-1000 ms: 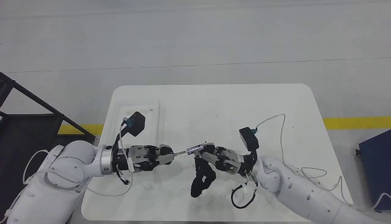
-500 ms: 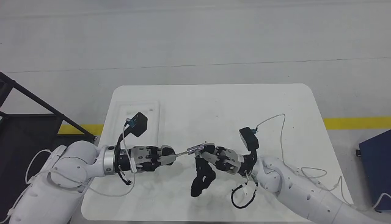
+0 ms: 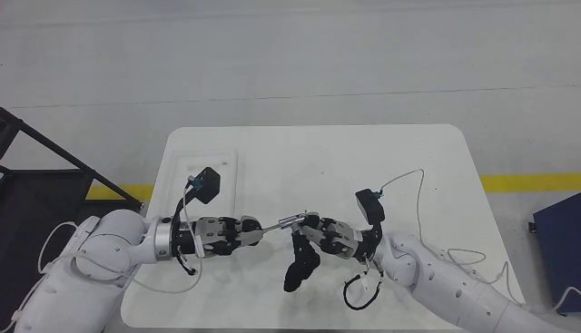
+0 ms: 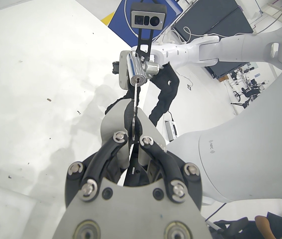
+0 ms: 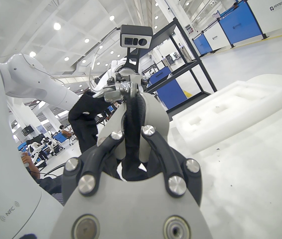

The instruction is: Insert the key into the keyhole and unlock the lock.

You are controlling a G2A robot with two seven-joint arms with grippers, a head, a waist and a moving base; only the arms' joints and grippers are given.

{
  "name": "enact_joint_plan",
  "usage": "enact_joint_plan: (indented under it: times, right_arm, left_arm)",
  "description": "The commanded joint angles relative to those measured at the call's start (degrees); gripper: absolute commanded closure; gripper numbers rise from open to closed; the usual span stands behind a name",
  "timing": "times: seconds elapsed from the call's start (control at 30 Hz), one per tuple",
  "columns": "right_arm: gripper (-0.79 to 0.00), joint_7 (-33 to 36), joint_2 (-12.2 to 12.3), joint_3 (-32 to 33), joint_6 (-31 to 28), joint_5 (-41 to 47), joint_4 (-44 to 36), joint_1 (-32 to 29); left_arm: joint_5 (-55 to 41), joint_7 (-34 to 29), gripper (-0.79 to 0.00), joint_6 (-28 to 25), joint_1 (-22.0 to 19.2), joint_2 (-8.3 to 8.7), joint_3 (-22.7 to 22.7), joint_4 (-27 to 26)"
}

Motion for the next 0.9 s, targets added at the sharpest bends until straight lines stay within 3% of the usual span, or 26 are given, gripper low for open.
enact_joint_plan:
  times: [0.0, 0.37, 0.87]
  right_arm:
    - [0.000, 0.0, 0.0, 0.0, 0.0, 0.0, 0.0, 0.0]
    - [0.000, 0.0, 0.0, 0.0, 0.0, 0.0, 0.0, 0.0]
    - [0.000, 0.0, 0.0, 0.0, 0.0, 0.0, 0.0, 0.0]
  left_arm:
    - [0.0, -0.1, 0.000, -0.1, 0.2, 0.05, -0.4, -0.2]
    - [-0.1, -0.4, 0.000, 0.1, 1.2, 0.22, -1.6, -0.7]
    - [0.4, 0.1, 0.000, 0.9, -0.4, -0.01, 0.5, -0.1]
